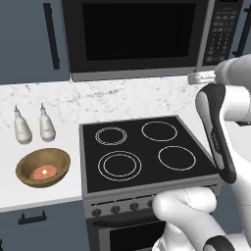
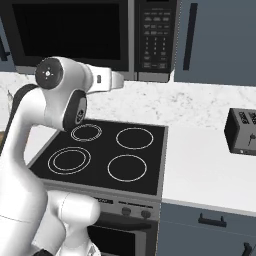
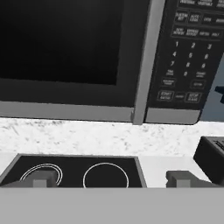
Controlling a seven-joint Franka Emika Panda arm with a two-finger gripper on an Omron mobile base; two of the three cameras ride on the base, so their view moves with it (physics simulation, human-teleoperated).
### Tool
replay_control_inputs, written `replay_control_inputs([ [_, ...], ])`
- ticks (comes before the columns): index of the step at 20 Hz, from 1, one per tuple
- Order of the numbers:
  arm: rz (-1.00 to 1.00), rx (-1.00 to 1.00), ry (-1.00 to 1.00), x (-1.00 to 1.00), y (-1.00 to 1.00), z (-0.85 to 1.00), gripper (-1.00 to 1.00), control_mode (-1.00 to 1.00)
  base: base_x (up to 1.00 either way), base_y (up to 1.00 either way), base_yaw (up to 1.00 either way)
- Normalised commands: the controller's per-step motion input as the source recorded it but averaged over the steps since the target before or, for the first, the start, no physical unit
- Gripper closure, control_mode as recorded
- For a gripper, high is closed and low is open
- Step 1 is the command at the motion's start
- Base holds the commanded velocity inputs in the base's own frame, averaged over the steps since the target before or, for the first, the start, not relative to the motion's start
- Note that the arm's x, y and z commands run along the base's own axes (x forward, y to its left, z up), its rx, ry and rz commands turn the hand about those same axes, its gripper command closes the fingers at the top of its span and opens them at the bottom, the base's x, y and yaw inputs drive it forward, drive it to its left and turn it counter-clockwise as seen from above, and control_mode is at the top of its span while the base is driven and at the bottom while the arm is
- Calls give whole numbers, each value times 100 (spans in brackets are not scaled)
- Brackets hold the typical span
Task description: Open the microwave, place the bowl with waffle inside the microwave, then close the microwave door and turn it on.
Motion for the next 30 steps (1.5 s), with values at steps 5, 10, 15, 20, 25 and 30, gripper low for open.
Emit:
replay_control_inputs([
  [5,0,20,0,62,-54,9,-100,-100,0,0,0],
  [10,0,7,1,59,-25,9,-100,-100,0,0,0],
  [15,0,0,4,58,-3,0,-100,-100,0,0,0],
  [20,-1,0,0,62,-10,0,-100,-100,0,0,0],
  [25,-1,1,0,55,-22,0,-100,-100,0,0,0],
  [30,0,0,0,55,-17,0,-100,-100,0,0,0],
])
